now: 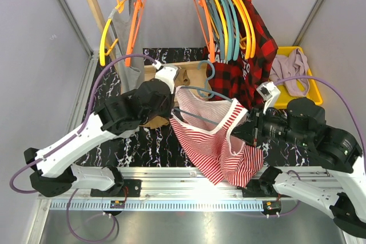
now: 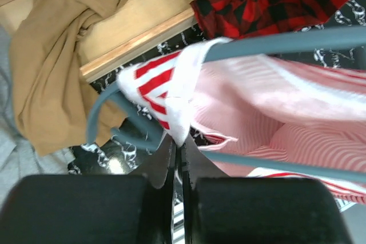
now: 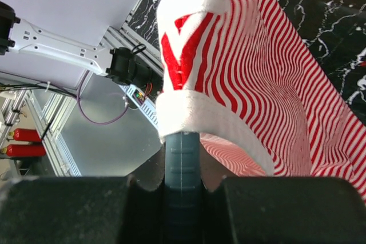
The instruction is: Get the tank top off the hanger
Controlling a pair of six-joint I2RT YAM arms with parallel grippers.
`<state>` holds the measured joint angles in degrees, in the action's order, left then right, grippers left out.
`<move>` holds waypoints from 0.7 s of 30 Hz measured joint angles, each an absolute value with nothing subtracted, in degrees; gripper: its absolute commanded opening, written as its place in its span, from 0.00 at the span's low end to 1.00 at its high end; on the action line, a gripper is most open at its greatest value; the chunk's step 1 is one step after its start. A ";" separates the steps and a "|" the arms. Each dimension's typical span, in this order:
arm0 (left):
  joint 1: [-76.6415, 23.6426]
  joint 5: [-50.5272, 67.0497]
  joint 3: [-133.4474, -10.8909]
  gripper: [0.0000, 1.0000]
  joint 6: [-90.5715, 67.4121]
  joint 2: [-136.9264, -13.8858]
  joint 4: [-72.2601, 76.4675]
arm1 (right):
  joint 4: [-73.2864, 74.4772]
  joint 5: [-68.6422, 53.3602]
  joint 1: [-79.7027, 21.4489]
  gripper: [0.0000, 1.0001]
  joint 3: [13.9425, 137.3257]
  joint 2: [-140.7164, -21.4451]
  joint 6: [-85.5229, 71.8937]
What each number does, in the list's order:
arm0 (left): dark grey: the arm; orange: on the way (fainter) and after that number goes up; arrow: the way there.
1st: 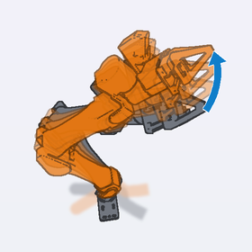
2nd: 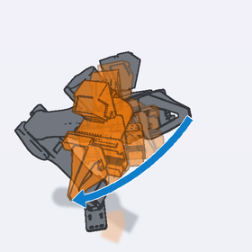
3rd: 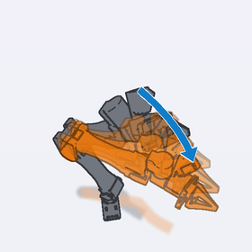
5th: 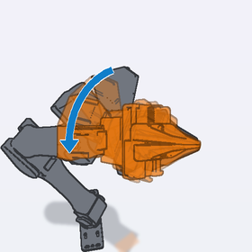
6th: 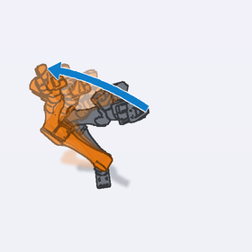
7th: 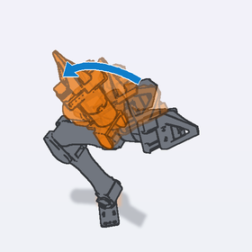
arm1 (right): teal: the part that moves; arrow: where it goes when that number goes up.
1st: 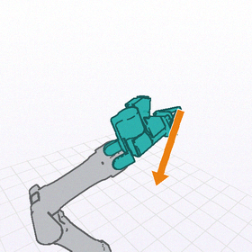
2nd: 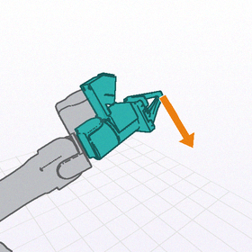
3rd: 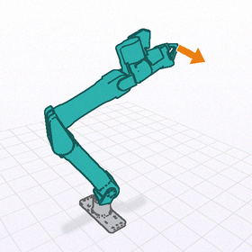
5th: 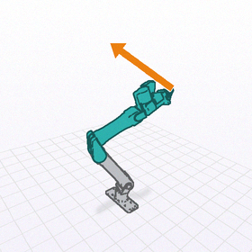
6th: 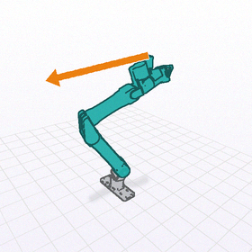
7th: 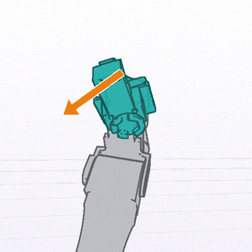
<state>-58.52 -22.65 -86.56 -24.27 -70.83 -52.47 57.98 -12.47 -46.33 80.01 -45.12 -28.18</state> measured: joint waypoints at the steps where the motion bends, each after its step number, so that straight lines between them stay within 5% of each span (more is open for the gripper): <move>1: -58.50 -22.96 -86.56 0.00 -24.32 -70.59 -52.93 | 58.41 -11.97 -46.33 0.00 80.01 -44.64 -28.21; 12: -39.44 -17.04 -75.13 0.02 -23.09 -58.63 -54.46 | 64.64 -15.59 -46.33 0.00 85.32 -40.23 -27.66; 13: -39.05 -15.51 -74.08 0.15 -22.81 -58.24 -54.30 | 65.34 -15.79 -46.33 0.00 86.50 -39.75 -27.64; 14: -38.89 -13.37 -72.84 0.41 -22.33 -58.02 -53.69 | 65.76 -15.70 -46.33 0.00 87.22 -39.24 -27.66; 15: -38.81 -10.92 -71.55 0.99 -21.98 -57.89 -52.88 | 65.98 -15.53 -46.33 0.00 87.77 -38.54 -27.70; 21: -38.76 1.80 -67.05 0.99 -23.59 -54.98 -49.12 | 65.98 -12.69 -46.33 0.00 87.68 -35.18 -28.71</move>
<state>-38.76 1.80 -67.05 -23.59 -54.98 -49.12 65.98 -12.69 -46.33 87.68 -35.18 -28.71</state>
